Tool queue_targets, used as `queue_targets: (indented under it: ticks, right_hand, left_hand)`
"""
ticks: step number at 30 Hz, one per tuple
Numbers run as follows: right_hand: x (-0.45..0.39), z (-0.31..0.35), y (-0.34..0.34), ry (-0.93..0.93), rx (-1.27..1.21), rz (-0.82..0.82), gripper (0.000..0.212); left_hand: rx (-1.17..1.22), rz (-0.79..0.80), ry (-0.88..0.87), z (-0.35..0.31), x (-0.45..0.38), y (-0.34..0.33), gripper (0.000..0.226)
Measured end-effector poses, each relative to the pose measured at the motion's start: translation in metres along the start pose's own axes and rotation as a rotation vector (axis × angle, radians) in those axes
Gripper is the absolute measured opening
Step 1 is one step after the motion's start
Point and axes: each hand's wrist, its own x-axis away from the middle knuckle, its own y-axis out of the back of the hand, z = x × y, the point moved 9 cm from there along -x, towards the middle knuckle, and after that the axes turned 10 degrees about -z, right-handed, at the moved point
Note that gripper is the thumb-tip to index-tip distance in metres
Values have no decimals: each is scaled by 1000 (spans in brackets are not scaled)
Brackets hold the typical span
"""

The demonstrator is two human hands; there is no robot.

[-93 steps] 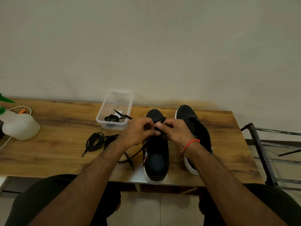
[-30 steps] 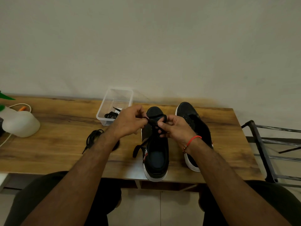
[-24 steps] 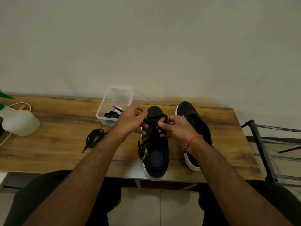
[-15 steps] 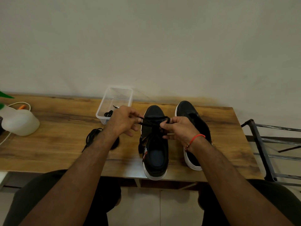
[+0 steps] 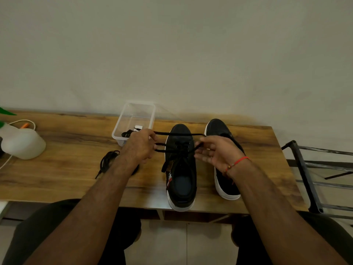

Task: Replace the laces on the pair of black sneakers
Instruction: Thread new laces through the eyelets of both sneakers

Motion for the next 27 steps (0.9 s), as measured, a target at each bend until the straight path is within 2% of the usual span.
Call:
queue_targets:
  ticks: [3,6,9,13,15,18,20,21,22,24,27]
  right_hand:
    - [-4,13,13,-32,-294,-52,13]
    - [-9,20,28,-50,-454,-115,23]
    - [-14,30,44,-8,-550,-187,30]
    - [-20,53,59,102,-526,-217,24]
    - [-21,64,67,158,-525,-227,31]
    - [-14,73,74,207,-449,-272,30]
    - [-7,74,72,245,-292,-298,19]
    - [-3,74,66,265,-216,-272,14]
    - [0,73,55,281,-144,-219,11]
    - [6,67,28,316,-4,-87,11]
    - [13,48,-7,383,218,77,9]
  left_hand:
    - [28,97,21,-6,5,-6,15]
    - [-53,336,43,-8,18,-25,33]
    - [-113,463,37,-4,27,-37,27]
    - [-125,469,26,-2,24,-35,12]
    - [-148,430,40,2,19,-30,12]
    - [-283,382,64,14,16,-21,25]
    - [-417,312,-30,10,13,-17,43]
    - [-387,242,-99,0,11,-15,47]
    - [-288,180,-145,-12,11,-14,40]
    - [16,140,-114,-32,18,-13,20]
    - [450,365,138,-40,34,-39,45]
